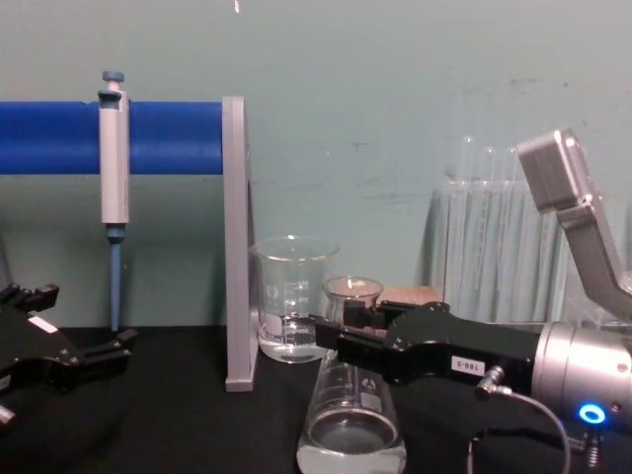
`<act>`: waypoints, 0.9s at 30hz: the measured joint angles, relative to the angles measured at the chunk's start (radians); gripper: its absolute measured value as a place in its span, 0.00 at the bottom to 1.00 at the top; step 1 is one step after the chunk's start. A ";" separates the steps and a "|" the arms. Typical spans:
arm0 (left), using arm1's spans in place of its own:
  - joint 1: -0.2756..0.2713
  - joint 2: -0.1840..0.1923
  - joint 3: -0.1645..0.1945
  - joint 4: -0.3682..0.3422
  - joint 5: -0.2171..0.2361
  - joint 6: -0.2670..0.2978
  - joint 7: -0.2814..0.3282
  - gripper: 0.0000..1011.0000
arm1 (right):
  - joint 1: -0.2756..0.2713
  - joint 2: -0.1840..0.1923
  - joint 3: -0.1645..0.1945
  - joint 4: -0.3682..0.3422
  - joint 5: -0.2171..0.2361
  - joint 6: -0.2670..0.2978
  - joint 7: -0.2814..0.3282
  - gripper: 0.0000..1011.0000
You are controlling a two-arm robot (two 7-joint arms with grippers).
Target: Grasp the erlenmeyer flask with one hand, shake it three times, then place it back.
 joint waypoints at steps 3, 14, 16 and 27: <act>0.000 0.000 0.000 0.000 0.000 0.000 0.000 0.99 | 0.000 0.000 0.000 0.000 0.000 0.000 0.000 0.45; 0.000 0.000 0.000 0.000 0.000 0.000 0.000 0.99 | -0.001 0.001 0.000 -0.001 -0.004 0.001 -0.001 0.46; 0.000 0.000 0.000 0.000 0.000 0.000 0.000 0.99 | -0.002 0.001 -0.001 0.000 -0.005 0.001 -0.001 0.49; 0.000 0.000 0.000 0.000 0.000 0.000 0.000 0.99 | -0.002 0.001 0.000 -0.001 -0.004 0.001 -0.001 0.85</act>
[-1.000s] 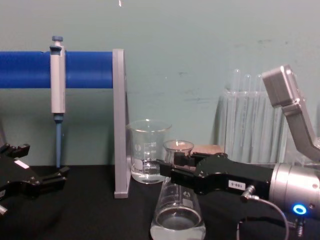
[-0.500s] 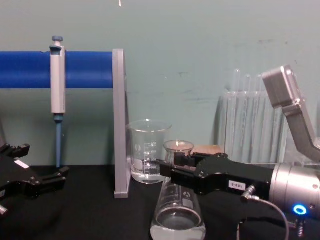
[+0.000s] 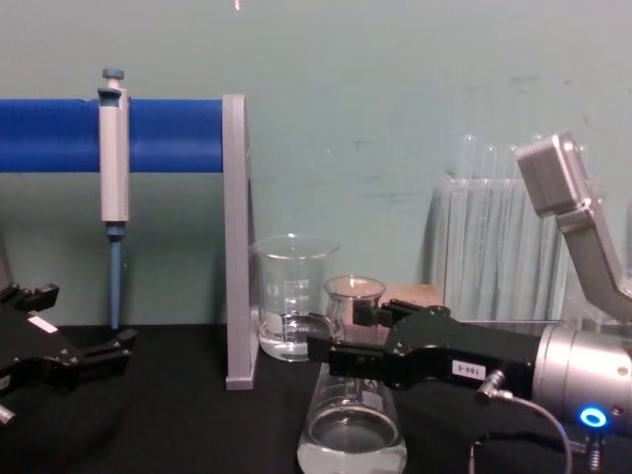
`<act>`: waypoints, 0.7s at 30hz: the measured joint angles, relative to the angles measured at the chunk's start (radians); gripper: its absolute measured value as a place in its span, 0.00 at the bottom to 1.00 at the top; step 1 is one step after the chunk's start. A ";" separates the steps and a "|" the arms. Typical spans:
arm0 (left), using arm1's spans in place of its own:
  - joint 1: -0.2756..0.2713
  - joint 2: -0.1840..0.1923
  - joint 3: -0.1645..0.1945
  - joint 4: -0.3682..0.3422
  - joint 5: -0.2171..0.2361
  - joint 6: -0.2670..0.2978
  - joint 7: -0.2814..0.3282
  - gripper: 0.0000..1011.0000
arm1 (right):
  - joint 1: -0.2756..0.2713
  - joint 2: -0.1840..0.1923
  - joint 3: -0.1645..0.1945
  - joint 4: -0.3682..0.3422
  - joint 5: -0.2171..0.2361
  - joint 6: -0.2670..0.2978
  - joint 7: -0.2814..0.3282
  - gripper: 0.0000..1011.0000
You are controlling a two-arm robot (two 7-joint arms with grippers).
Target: Grasp the erlenmeyer flask with one hand, shake it three times, then place it back.
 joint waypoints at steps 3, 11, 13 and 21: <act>0.000 0.000 0.000 0.000 0.000 0.000 0.000 0.99 | 0.000 0.000 0.000 0.000 0.000 0.000 0.000 0.91; 0.000 0.000 0.000 0.000 0.000 0.000 0.000 0.99 | 0.000 0.000 0.000 -0.001 0.001 -0.001 0.000 0.99; 0.000 0.000 0.000 0.000 0.000 0.000 0.000 0.99 | 0.000 0.000 0.000 -0.001 0.001 -0.001 0.000 0.99; 0.000 0.000 0.000 0.000 0.000 0.000 0.000 0.99 | 0.000 0.000 0.000 -0.001 0.002 -0.001 0.000 0.99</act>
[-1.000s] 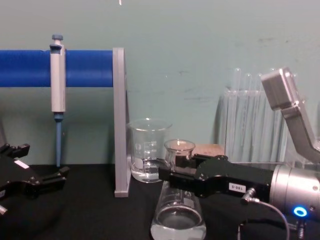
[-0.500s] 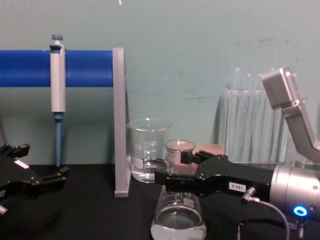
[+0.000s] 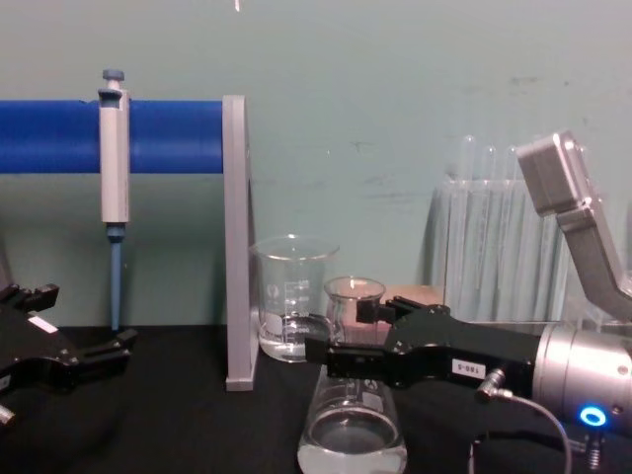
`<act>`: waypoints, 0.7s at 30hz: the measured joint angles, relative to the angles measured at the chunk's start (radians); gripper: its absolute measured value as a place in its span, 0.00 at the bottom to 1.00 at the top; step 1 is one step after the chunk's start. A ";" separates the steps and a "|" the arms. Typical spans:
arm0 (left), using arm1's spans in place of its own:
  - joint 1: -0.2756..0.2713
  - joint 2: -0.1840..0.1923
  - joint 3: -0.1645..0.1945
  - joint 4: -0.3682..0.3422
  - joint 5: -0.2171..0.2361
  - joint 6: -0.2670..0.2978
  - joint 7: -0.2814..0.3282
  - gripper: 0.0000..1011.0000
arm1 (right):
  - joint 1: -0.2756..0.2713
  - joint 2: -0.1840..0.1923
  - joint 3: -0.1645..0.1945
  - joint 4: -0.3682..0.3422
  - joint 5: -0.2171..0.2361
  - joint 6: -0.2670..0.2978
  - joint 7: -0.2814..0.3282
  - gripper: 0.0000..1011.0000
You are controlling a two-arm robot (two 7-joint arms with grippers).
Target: Grasp the erlenmeyer flask with one hand, shake it three times, then place it back.
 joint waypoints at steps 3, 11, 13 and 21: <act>0.000 0.000 0.000 0.000 0.000 0.000 0.000 0.99 | 0.000 0.003 0.000 -0.004 0.001 0.005 0.001 0.99; 0.000 0.000 0.000 0.000 0.000 0.000 0.000 0.99 | -0.017 0.030 0.007 -0.050 0.020 0.041 0.005 0.99; 0.000 0.000 0.000 0.000 0.000 0.000 0.000 0.99 | -0.026 0.044 0.009 -0.073 0.028 0.057 0.010 0.99; 0.000 0.000 0.000 0.000 0.000 0.000 0.000 0.99 | -0.079 0.119 0.017 -0.188 0.072 0.125 0.025 0.99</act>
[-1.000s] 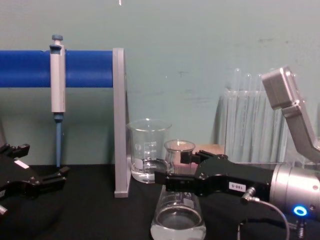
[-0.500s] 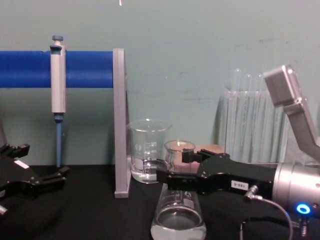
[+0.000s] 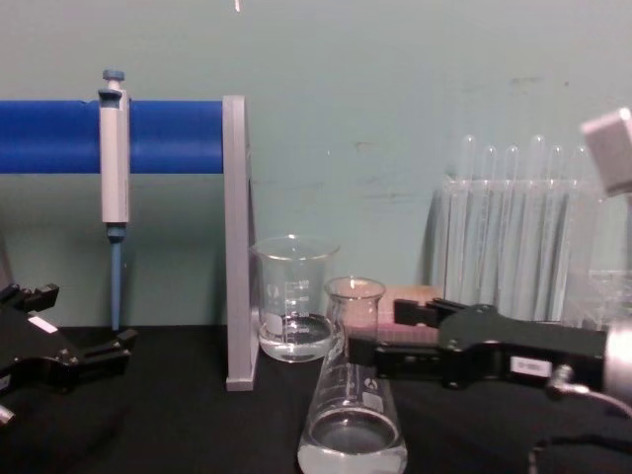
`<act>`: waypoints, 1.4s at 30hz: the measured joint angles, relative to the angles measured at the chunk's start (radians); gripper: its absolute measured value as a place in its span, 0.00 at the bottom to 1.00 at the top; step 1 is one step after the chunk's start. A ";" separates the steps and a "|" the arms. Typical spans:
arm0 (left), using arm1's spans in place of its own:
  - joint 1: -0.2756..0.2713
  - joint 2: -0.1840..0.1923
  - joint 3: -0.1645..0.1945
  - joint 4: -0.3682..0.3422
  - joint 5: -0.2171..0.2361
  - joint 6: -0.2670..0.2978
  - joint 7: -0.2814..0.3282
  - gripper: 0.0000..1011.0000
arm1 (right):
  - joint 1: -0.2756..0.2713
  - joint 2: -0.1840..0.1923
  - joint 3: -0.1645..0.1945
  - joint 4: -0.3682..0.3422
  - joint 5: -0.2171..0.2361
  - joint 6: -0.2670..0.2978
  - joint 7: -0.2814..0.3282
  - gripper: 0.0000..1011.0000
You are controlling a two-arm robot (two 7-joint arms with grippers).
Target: Grasp the erlenmeyer flask with one hand, shake it three times, then place it back.
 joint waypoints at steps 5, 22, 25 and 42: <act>0.000 0.000 0.000 0.000 0.000 0.000 0.000 0.99 | -0.046 0.061 0.016 -0.082 0.029 0.044 -0.018 0.99; 0.000 0.000 0.000 0.000 0.000 0.000 0.000 0.99 | -0.111 0.091 0.115 -0.115 0.003 0.001 -0.244 0.99; 0.000 0.000 0.000 0.000 0.000 0.000 0.000 0.99 | -0.107 0.077 0.121 -0.101 -0.017 -0.017 -0.268 0.99; 0.000 0.000 0.000 0.000 0.000 0.000 0.000 0.99 | -0.059 -0.016 0.126 0.030 -0.112 -0.021 -0.346 0.99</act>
